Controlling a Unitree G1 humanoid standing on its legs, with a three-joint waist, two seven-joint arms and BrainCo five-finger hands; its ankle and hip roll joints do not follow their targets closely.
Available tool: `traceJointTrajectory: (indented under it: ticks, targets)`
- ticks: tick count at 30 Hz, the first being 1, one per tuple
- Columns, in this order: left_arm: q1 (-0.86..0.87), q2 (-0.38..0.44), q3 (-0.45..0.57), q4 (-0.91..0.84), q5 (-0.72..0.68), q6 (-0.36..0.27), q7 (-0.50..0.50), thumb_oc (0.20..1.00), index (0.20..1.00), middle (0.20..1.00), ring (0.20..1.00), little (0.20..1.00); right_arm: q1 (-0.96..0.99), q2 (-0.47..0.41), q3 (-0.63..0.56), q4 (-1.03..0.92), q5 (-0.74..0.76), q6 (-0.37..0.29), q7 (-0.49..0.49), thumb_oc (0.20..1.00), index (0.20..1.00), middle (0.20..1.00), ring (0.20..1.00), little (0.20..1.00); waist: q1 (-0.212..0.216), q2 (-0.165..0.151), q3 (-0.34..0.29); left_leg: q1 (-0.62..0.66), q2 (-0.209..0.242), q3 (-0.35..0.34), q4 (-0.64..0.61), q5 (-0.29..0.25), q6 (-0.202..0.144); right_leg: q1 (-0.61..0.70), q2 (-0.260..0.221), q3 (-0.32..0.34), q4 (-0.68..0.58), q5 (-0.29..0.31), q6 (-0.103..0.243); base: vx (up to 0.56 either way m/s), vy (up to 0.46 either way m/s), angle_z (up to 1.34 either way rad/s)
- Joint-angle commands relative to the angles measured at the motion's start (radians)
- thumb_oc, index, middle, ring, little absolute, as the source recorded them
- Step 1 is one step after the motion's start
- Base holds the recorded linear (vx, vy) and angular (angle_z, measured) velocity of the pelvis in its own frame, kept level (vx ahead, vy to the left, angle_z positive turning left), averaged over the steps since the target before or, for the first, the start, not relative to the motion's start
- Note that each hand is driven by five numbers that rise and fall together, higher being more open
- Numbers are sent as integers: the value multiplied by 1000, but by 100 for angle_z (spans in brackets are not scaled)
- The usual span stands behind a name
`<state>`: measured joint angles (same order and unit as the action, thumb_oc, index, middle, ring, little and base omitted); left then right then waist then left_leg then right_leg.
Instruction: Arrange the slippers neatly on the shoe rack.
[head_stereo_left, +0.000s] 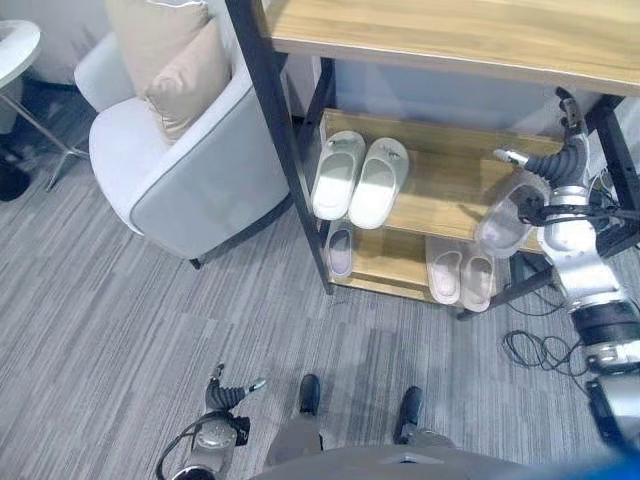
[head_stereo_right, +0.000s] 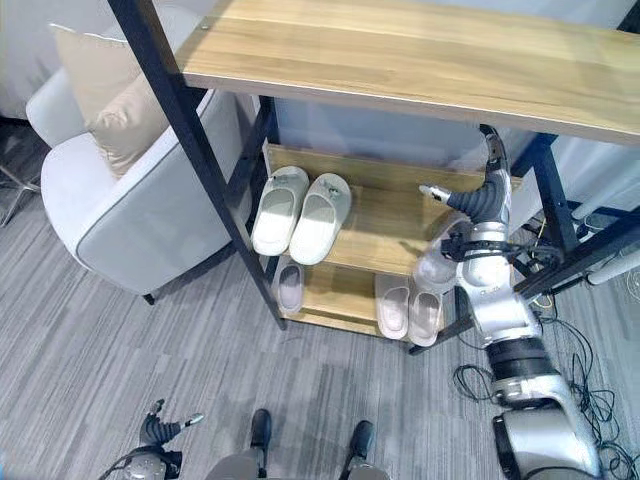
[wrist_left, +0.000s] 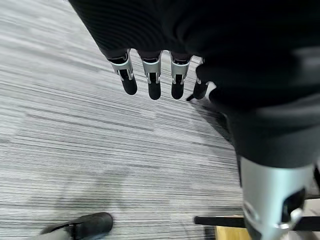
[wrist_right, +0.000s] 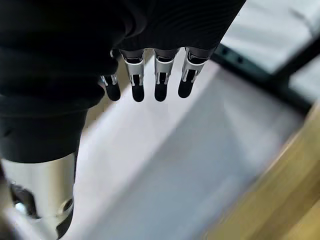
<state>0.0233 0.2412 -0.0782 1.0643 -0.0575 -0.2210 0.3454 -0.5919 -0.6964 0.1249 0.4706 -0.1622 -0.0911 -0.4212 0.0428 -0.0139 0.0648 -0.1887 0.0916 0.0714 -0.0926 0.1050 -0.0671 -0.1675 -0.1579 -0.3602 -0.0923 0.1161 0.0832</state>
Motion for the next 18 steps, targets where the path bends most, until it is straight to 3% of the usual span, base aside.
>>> traceJointTrajectory:
  ticks: [1,4,9,13,18]
  targets:
    - [-51,16,-33,55,-20,-10,-33,1000,1000,1000,1000,1000,-58,9,23,17,-82,35,4,1000,1000,1000,1000,1000,18,0,4,3,44,14,5,-84,-69,-11,-87,8,115,-109,92,12,-19,-21]
    - [-53,13,-42,52,-35,-14,-49,1000,1000,1000,1000,1000,-89,-4,36,102,-83,52,38,1000,1000,1000,1000,1000,7,9,6,0,51,23,5,-81,-75,-18,-85,11,117,-111,90,8,-27,-11]
    - [-58,10,-63,33,-33,-1,-40,1000,1000,1000,1000,1000,-38,31,-9,221,-115,101,-25,1000,1000,1000,1000,1000,-8,6,-7,3,57,22,5,-86,-77,-5,-75,-1,106,-113,89,24,3,-3]
    - [-52,10,-63,39,-24,8,-39,1000,1000,1000,1000,1000,-34,47,-5,261,-153,130,-22,1000,1000,1000,1000,1000,-8,2,-13,8,58,23,5,-90,-76,6,-71,-3,100,-115,89,13,0,-1]
    - [-53,12,-67,43,-15,14,-40,1000,1000,1000,1000,1000,-12,72,-6,307,-146,127,-19,1000,1000,1000,1000,1000,-10,3,-20,14,60,20,5,-91,-78,18,-70,-11,94,-117,88,33,-68,1]
